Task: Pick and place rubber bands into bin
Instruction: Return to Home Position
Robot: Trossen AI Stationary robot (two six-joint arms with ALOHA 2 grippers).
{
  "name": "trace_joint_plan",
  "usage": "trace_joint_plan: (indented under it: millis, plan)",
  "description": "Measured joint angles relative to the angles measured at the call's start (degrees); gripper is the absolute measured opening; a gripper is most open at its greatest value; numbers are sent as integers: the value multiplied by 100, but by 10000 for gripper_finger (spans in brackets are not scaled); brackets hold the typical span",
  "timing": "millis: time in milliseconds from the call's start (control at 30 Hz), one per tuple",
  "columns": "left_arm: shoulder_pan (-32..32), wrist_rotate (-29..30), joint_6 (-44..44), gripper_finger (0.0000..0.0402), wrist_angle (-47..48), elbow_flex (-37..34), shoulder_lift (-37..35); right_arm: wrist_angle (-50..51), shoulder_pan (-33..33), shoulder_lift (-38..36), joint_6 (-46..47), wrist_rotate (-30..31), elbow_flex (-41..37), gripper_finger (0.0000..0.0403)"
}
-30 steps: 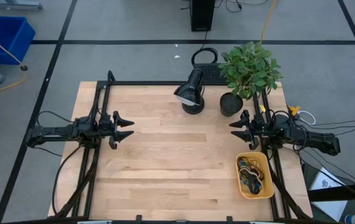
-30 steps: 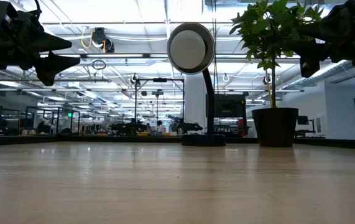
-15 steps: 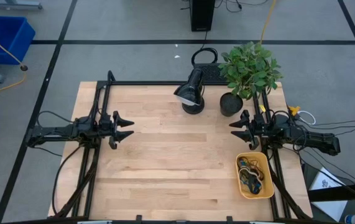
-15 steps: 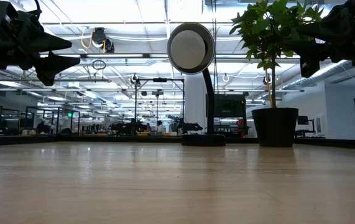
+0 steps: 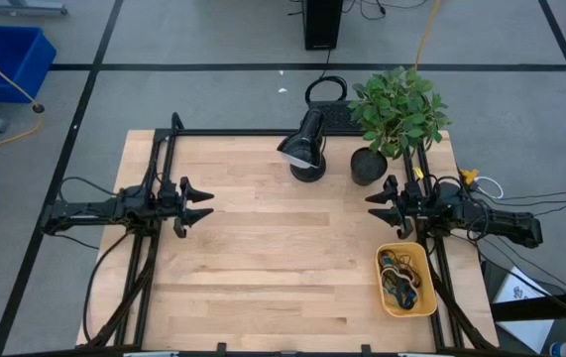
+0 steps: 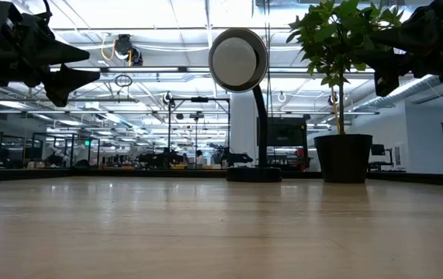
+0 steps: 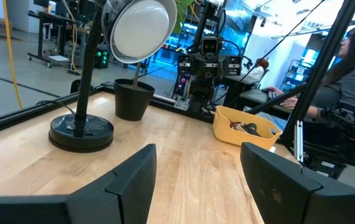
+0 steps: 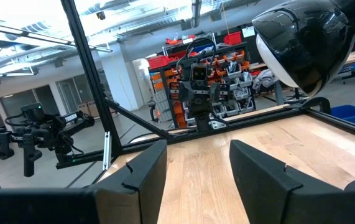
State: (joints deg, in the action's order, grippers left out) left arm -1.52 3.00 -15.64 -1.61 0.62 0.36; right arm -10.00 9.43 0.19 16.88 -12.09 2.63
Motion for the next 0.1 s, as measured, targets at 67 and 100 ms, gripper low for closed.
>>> trace_joint_plan:
  millis: [67, 100]
  plan:
    - [-2, -2, 0, 241, 0, 0, 0, 0, 0, 0, 0, 2, 0, 169]
    - [0, -2, 0, 241, 0, 0, 0, 0, 0, 0, 0, 1, 0, 169]
